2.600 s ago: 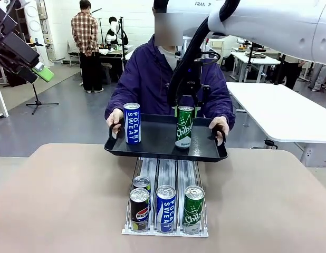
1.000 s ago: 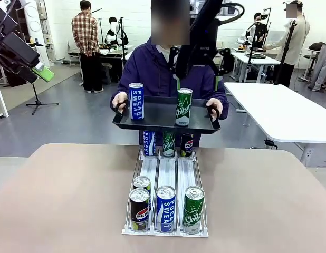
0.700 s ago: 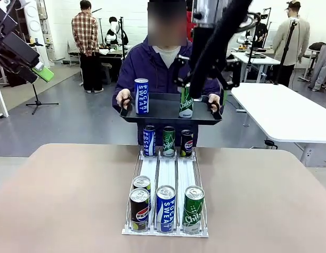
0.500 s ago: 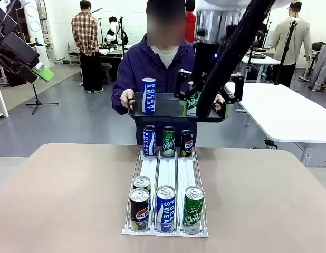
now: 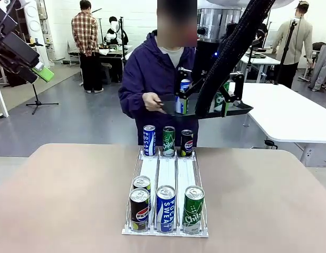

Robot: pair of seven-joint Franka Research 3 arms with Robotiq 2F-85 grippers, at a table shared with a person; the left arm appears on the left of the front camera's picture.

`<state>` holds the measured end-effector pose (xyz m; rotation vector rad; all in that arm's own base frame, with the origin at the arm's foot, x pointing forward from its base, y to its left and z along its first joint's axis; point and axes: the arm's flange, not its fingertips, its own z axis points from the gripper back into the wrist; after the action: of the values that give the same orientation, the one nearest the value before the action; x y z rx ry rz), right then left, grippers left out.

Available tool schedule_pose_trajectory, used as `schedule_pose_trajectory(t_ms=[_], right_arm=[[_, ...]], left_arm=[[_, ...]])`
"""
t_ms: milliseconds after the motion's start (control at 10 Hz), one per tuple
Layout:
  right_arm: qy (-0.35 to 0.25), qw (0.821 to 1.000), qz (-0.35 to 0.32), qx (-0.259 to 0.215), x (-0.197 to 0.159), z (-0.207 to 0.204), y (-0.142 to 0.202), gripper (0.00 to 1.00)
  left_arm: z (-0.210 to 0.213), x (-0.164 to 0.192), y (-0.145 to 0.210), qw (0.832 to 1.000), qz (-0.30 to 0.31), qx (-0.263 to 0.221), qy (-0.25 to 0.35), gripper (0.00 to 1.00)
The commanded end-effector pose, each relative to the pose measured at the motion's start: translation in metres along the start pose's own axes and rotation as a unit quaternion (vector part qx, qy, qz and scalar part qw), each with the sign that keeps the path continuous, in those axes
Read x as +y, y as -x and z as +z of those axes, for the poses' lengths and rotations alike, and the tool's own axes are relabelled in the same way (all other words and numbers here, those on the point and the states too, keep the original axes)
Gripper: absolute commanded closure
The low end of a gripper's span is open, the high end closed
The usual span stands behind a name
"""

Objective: Retrieve and hand over the desired beverage to the person.
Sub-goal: Place the picked can on the Handle tray extended by the person.

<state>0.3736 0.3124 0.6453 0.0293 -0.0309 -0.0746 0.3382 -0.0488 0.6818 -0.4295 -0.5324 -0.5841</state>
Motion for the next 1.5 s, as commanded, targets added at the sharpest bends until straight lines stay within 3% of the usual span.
schedule_pose_trajectory(t_ms=[0, 1400], right_arm=[[0.006, 1.000, 0.002, 0.004, 0.0006, 0.0002, -0.0033, 0.00], [0.002, 1.000, -0.001, 0.002, -0.0003, -0.0013, -0.0013, 0.00]], left_arm=[[0.0005, -0.0003, 0.0010, 1.000, 0.006, 0.000, 0.001, 0.00], [0.0005, -0.0003, 0.0010, 1.000, 0.006, 0.000, 0.001, 0.00]])
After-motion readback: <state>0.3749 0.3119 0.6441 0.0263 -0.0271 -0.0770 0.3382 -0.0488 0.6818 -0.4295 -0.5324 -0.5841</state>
